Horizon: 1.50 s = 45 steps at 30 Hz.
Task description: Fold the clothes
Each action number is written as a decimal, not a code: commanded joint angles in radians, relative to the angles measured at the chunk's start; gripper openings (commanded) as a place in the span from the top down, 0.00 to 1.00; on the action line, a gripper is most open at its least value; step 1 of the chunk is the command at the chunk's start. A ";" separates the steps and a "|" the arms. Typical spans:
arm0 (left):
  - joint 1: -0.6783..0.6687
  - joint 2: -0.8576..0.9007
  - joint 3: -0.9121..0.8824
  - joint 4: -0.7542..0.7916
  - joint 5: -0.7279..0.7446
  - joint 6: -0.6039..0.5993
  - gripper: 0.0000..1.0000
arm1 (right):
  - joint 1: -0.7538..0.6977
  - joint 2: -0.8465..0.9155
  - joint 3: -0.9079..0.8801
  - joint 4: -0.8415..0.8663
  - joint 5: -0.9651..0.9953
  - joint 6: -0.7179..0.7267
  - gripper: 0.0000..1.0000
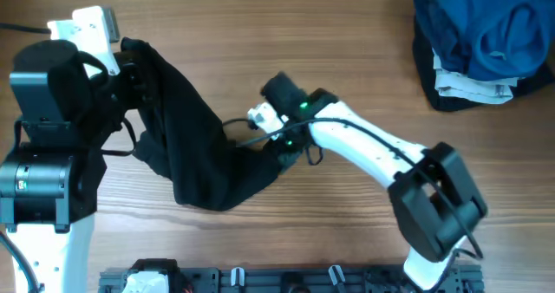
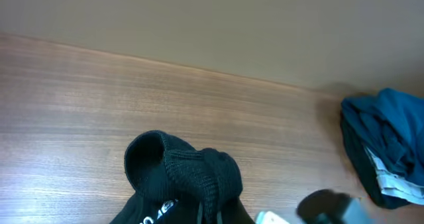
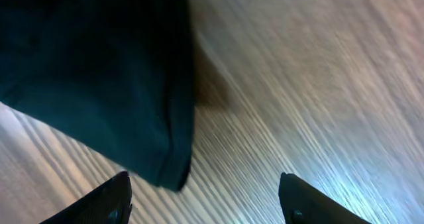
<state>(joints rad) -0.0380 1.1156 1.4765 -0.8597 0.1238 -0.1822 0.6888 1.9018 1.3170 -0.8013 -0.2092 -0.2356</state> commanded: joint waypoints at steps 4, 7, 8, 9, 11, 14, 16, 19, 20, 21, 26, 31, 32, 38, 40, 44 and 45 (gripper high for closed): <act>0.005 0.000 0.011 0.019 -0.014 -0.005 0.96 | 0.039 0.134 -0.006 0.061 0.032 -0.031 0.32; 0.005 0.005 0.011 0.018 -0.014 -0.005 0.96 | 0.042 0.156 -0.006 0.054 0.013 -0.026 0.42; 0.005 0.007 0.011 0.018 -0.013 -0.006 0.96 | 0.043 0.156 -0.006 0.048 -0.006 -0.023 0.52; 0.005 0.011 0.011 0.018 -0.013 -0.006 0.96 | 0.047 0.156 -0.006 0.040 -0.025 -0.012 0.71; 0.005 0.020 0.011 0.012 -0.013 -0.006 0.96 | 0.051 0.156 -0.006 0.003 -0.060 0.047 0.95; 0.005 0.029 0.011 0.011 -0.014 -0.006 0.96 | 0.047 0.139 -0.005 -0.069 -0.106 0.111 0.96; 0.005 0.029 0.011 0.011 -0.013 -0.006 0.96 | 0.027 0.095 0.007 -0.121 -0.106 0.169 0.96; 0.005 0.029 0.011 0.012 -0.013 -0.006 0.96 | -0.045 -0.041 0.060 -0.169 -0.107 0.228 0.96; 0.005 0.029 0.011 0.011 -0.013 -0.006 0.96 | -0.063 -0.075 0.072 -0.173 -0.106 0.244 0.96; 0.005 0.029 0.011 0.011 -0.011 -0.006 0.96 | -0.095 -0.136 0.094 -0.179 -0.106 0.253 0.96; -0.036 0.029 0.011 0.010 0.002 -0.005 0.96 | -0.233 -0.385 0.149 -0.182 -0.106 0.265 0.95; -0.120 0.029 0.011 0.011 0.024 -0.005 0.96 | -0.360 -0.494 0.150 -0.251 -0.105 0.264 0.96; -0.142 0.027 0.011 0.011 0.023 -0.005 0.96 | -0.386 -0.513 0.152 -0.266 -0.105 0.262 0.95; -0.172 -0.090 0.011 -0.018 -0.022 -0.006 0.96 | -0.538 -0.654 0.300 -0.413 -0.105 0.235 0.95; -0.172 -0.164 0.011 -0.034 -0.021 -0.010 0.96 | -0.542 -0.690 0.370 -0.470 -0.106 0.237 0.96; -0.183 -0.315 0.011 -0.081 -0.014 -0.039 0.96 | -0.543 -0.767 0.467 -0.606 -0.090 0.267 0.96; -0.183 -0.343 0.011 -0.098 -0.006 -0.043 0.96 | -0.543 -0.789 0.481 -0.638 -0.060 0.289 0.96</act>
<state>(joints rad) -0.2153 0.8272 1.4769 -0.9432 0.1165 -0.1970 0.1486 1.1553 1.7519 -1.3998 -0.3099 0.0147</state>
